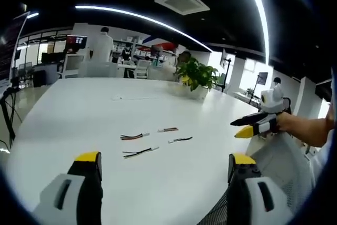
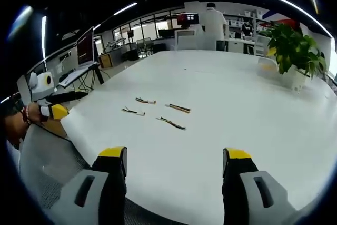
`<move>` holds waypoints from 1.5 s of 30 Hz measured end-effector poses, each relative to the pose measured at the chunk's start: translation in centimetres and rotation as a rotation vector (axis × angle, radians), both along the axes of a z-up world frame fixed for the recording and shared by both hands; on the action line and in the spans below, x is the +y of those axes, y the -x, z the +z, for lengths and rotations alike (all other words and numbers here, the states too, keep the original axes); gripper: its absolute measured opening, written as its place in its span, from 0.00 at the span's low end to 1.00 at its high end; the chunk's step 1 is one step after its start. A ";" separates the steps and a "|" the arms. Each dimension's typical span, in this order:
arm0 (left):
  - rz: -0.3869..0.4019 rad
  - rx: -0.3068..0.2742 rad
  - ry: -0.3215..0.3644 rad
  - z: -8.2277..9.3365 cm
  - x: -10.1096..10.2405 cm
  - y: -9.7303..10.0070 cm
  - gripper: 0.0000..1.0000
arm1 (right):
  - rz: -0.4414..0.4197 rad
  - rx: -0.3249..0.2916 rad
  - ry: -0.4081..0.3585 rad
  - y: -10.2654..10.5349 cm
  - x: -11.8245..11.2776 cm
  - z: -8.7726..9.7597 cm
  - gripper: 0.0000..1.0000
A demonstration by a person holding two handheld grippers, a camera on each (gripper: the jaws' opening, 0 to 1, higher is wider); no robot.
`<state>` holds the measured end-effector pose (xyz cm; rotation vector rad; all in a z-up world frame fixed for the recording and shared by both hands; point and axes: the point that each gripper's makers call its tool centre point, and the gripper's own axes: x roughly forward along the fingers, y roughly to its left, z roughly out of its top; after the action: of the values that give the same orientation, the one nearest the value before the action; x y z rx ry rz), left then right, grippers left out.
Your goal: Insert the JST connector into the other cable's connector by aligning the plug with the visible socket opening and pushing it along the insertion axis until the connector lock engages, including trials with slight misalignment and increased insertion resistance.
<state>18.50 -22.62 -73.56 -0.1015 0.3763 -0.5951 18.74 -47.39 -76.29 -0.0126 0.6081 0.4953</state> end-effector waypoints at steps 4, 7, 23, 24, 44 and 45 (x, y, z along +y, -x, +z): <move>-0.005 0.010 0.005 -0.1 -0.1 0.0 0.99 | 0.015 0.019 0.009 0.1 0.2 -0.4 0.73; -0.008 0.018 0.002 -0.3 -0.2 0.1 0.99 | 0.025 0.031 0.010 0.2 0.3 -0.6 0.73; 0.018 0.033 -0.007 -0.7 0.4 -0.1 0.99 | 0.034 0.070 -0.005 0.5 0.4 -1.1 0.72; 0.021 0.033 -0.009 -0.7 0.5 -0.2 0.99 | 0.035 0.074 -0.007 0.5 0.4 -1.2 0.72; -0.013 -0.072 -0.082 2.9 2.0 -2.5 0.96 | 0.221 -0.022 0.159 -0.8 1.5 -0.4 0.65; -0.019 -0.076 -0.072 3.1 2.0 -3.0 0.96 | 0.262 -0.037 0.192 -1.0 1.8 -0.4 0.65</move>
<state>21.51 -20.65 -70.48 -0.0057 0.3249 -0.6020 19.78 -45.56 -76.65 -0.2860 0.6191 0.6871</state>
